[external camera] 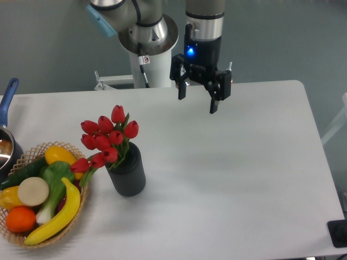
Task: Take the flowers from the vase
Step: 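Move the open gripper toward the red tulips in the black vase, then lower the gripper around the tulip stems just above the vase rim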
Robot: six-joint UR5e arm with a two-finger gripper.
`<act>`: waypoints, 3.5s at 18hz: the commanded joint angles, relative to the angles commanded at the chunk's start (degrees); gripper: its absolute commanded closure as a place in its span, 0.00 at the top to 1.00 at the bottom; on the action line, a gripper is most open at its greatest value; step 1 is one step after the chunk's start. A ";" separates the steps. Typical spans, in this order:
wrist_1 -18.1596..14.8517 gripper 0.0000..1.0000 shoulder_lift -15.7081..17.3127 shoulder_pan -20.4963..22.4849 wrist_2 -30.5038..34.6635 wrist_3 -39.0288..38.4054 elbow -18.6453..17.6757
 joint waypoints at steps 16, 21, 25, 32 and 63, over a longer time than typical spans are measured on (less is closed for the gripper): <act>1.67 1.00 0.00 0.26 -13.27 -0.70 -7.03; 2.02 1.00 -0.70 -0.09 -15.03 -0.70 -7.82; 4.12 1.00 -2.54 -2.54 -15.03 0.00 -7.73; 6.50 1.00 -4.92 -4.92 -14.77 2.98 -7.65; 12.04 0.99 -12.57 -11.34 -24.43 -1.49 -6.15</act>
